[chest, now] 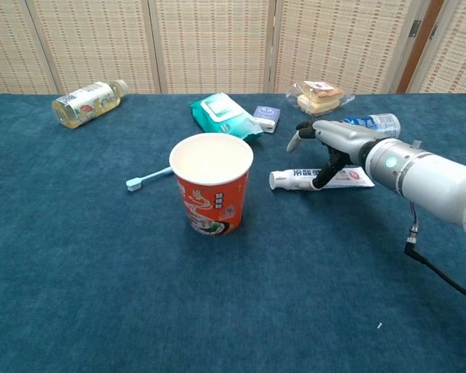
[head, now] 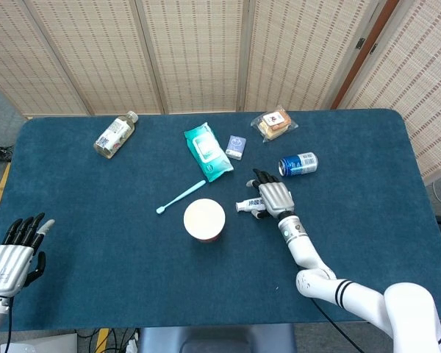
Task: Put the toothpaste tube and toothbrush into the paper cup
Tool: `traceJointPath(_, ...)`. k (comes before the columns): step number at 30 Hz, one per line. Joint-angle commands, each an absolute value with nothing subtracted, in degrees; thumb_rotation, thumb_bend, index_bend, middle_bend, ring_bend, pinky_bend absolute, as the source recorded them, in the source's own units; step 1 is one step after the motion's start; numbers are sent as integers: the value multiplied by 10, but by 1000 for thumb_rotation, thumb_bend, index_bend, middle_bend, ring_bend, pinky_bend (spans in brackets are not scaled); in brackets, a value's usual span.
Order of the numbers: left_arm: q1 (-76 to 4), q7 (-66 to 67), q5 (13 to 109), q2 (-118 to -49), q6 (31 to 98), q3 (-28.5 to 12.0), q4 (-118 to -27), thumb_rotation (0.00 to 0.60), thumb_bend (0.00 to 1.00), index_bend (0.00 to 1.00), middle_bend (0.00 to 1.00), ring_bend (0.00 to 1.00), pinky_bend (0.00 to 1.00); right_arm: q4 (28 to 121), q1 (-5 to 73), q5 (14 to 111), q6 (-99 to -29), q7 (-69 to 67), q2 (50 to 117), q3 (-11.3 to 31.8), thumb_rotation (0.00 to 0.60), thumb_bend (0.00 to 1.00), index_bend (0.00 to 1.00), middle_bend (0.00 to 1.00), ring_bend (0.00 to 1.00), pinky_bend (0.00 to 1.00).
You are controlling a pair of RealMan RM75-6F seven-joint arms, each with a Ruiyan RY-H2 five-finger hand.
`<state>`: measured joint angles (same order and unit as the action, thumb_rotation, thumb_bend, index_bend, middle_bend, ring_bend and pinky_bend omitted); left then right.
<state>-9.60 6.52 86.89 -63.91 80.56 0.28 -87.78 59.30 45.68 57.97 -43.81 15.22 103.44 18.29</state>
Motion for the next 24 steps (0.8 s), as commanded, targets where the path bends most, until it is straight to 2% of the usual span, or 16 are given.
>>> traceJointPath(1,-96,65,869,-638,806,2,-879,600,662,69,0,0,0,601,469,560,-421,167,1027,186,600,184,293,0,0,139)
traceJointPath(8,-95,68,869,-638,804,2,-880,600,661,72,0,0,0,624,487,514,-392,198,1007,179,600,207,315,0,0,118)
traceJointPath(24,-93,69,869,-638,802,2,-880,600,662,73,0,0,0,636,503,476,-403,214,1002,155,600,215,394,0,0,115)
